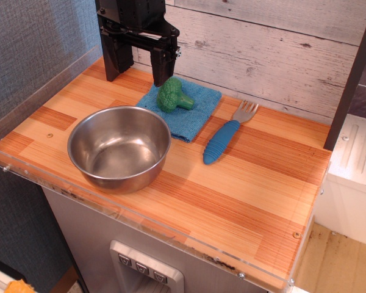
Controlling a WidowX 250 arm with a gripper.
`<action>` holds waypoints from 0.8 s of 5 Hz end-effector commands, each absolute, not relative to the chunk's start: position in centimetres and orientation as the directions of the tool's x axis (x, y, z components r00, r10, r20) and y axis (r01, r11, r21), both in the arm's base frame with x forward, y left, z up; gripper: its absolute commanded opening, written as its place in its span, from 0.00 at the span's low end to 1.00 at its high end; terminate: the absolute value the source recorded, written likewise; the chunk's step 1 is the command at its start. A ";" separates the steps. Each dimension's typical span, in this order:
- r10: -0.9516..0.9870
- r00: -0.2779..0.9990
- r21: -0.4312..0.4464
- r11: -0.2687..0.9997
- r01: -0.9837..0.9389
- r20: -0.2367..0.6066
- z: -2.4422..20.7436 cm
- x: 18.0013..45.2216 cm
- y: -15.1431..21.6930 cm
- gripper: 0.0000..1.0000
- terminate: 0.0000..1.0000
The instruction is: Place the fork on the left edge of the table, beside the metal pot.
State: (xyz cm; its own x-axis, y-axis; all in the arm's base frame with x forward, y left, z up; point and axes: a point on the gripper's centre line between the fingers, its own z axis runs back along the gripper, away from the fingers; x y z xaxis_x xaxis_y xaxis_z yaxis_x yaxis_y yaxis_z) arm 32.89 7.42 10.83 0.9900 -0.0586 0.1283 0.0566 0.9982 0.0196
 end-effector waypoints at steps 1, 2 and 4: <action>-0.059 0.990 0.020 0.998 0.057 0.128 10.8 32.9 7.4 1.00 0.00; -0.054 0.990 -0.003 0.999 0.055 0.129 10.4 34.3 4.7 1.00 0.00; -0.095 0.991 0.016 0.995 0.094 0.090 8.8 37.7 -1.2 1.00 0.00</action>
